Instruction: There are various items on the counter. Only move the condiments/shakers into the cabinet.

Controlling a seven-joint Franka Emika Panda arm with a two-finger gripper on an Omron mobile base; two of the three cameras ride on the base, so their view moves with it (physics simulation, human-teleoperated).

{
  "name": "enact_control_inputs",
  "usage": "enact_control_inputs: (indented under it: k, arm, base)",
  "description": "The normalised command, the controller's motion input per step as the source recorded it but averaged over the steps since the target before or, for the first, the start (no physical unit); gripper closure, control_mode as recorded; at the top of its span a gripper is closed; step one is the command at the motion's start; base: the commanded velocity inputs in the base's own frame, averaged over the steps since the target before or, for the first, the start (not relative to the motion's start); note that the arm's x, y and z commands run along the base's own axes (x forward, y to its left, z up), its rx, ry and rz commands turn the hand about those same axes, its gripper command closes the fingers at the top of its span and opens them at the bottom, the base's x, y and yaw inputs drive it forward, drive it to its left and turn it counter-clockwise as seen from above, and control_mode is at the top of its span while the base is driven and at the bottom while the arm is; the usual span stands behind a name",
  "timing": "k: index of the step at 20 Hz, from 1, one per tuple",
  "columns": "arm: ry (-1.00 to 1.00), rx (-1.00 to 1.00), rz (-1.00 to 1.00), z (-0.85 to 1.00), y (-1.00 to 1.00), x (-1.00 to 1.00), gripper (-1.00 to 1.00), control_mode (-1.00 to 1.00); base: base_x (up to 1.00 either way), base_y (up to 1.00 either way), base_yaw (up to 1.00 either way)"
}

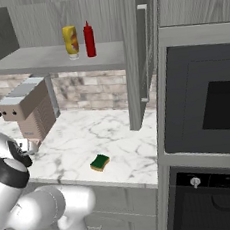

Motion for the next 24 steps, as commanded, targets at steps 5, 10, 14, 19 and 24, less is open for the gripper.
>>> enact_control_inputs:
  k: [5, 10, 14, 19, 24]
  arm:
    - [-0.05, 0.00, 0.00, 0.00, 0.02, 0.10, -1.00, -1.00]
    - [-0.05, 0.01, 0.00, 0.00, 0.02, 0.06, -1.00, -1.00]
    - [-0.03, 0.04, 0.00, -0.07, 0.05, 0.08, -1.00, -1.00]
    - [0.00, 0.03, 0.00, -0.11, 0.03, 0.09, -1.00, -1.00]
    - [0.00, 0.00, 0.00, -0.01, 0.00, 0.03, 1.00, -1.00]
  base:
    - [0.00, 0.00, 0.00]
    - [0.00, 0.00, 0.00]
    - [0.00, 0.00, 0.00]
    - [0.00, 0.00, 0.00]
    - [0.00, 0.00, 0.00]
